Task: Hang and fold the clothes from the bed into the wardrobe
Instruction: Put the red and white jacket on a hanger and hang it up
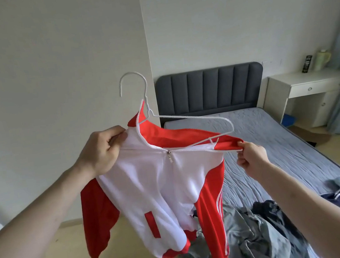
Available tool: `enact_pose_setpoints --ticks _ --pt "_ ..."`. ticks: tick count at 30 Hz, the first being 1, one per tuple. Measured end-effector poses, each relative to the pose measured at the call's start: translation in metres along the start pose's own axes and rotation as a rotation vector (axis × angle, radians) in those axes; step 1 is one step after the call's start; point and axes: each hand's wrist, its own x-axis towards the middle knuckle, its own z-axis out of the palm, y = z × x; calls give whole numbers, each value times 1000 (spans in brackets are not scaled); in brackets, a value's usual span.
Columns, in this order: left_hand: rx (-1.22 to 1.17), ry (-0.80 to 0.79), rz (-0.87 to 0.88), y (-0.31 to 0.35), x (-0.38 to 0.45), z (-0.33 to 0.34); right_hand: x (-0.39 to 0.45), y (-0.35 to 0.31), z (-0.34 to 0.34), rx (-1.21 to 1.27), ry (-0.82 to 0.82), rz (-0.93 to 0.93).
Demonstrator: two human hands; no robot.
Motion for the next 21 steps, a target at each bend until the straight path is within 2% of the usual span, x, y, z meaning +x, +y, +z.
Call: enact_pose_setpoints --ticks 4,10,17,21 --pt "79 -20 18 -7 -3 -7 -5 -6 2 -33 -39 -38" --pt "293 129 56 -27 -7 -15 -18 -5 -1 -65 -205 -137" --pt "493 247 118 -40 -16 -10 -29 -2 -2 6 -328 -103" --pt "483 331 135 -41 -21 -8 -29 -1 3 43 -312 -44"
